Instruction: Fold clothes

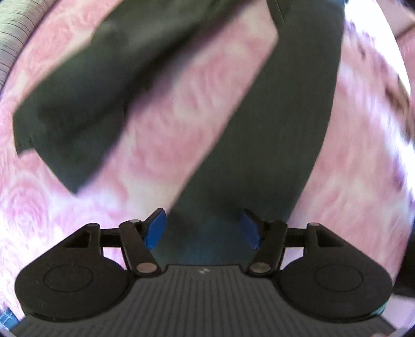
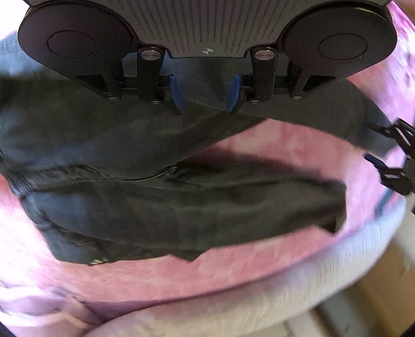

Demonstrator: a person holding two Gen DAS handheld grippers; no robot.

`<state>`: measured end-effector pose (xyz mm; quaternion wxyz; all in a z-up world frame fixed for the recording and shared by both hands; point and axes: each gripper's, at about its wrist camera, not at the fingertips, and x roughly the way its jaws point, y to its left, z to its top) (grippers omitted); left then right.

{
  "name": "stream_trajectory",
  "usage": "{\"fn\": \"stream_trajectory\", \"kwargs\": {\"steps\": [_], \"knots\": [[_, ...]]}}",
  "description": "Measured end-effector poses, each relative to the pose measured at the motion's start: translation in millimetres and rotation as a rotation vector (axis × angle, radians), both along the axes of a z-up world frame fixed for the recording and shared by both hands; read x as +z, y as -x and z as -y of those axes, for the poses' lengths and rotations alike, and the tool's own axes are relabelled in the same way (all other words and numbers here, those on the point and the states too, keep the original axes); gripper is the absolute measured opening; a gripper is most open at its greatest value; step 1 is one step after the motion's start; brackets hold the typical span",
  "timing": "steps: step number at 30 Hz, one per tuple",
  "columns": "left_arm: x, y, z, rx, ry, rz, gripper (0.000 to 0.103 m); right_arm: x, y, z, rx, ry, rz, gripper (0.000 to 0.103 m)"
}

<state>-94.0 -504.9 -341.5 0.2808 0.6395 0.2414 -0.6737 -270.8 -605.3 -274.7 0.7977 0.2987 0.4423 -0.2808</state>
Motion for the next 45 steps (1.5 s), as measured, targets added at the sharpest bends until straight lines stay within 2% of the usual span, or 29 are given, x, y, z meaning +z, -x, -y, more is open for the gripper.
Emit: {"fn": "stream_trajectory", "kwargs": {"steps": [2,4,6,7,9,11,16,18,19,21,23,25,29,32,33,35,37,39,42,44,45], "knots": [[-5,-7,-19,-0.004,0.015,0.0,0.059,-8,-8,-5,0.065,-0.007,-0.058,0.042],[4,-6,-39,0.004,0.043,-0.014,0.028,-11,-8,-14,0.114,-0.033,-0.105,0.041],[13,-5,-58,0.012,0.071,-0.029,0.015,-9,-3,-28,0.141,-0.06,-0.142,0.041],[17,-4,-68,0.016,0.085,-0.036,0.013,-9,-2,-35,0.146,-0.077,-0.165,0.041],[26,-1,-92,0.023,0.097,-0.054,0.013,-8,-1,-51,0.148,-0.111,-0.217,0.041],[35,4,-121,0.019,0.074,-0.077,0.013,-2,0,-66,0.137,-0.128,-0.266,0.041],[47,-18,-136,0.04,0.15,-0.071,0.015,22,-11,-98,0.169,-0.108,-0.24,0.042],[52,-27,-141,0.049,0.183,-0.066,0.023,27,-21,-108,0.212,-0.048,-0.225,0.041],[54,-32,-144,0.054,0.199,-0.064,0.031,28,-27,-113,0.23,-0.025,-0.208,0.041],[59,-41,-149,0.063,0.232,-0.06,0.037,24,-41,-118,0.249,-0.003,-0.177,0.042],[64,-51,-154,0.072,0.265,-0.056,0.038,17,-55,-124,0.271,-0.001,-0.163,0.042],[68,-60,-159,0.081,0.298,-0.052,0.038,4,-66,-133,0.292,-0.045,-0.19,0.042],[72,-63,-182,0.01,0.344,-0.01,0.039,-18,-77,-157,0.341,-0.13,-0.253,0.042],[80,-68,-198,-0.005,0.396,0.02,0.048,-24,-73,-181,0.388,-0.167,-0.28,0.042],[80,-71,-200,-0.013,0.407,0.034,0.054,-27,-73,-189,0.406,-0.184,-0.287,0.042],[79,-78,-203,-0.032,0.425,0.059,0.061,-29,-75,-204,0.44,-0.165,-0.311,0.043],[76,-85,-199,-0.043,0.42,0.064,0.067,-27,-81,-213,0.459,-0.152,-0.318,0.044],[67,-100,-185,0.007,0.38,0.036,0.07,-19,-88,-213,0.41,-0.145,-0.247,0.044],[49,-123,-161,0.103,0.325,-0.001,0.07,-12,-107,-215,0.373,-0.123,-0.161,0.044],[35,-141,-141,0.215,0.245,-0.065,0.068,-13,-123,-217,0.358,-0.131,-0.099,0.044],[31,-148,-136,0.26,0.209,-0.104,0.059,-15,-131,-220,0.347,-0.143,-0.067,0.044]]}}
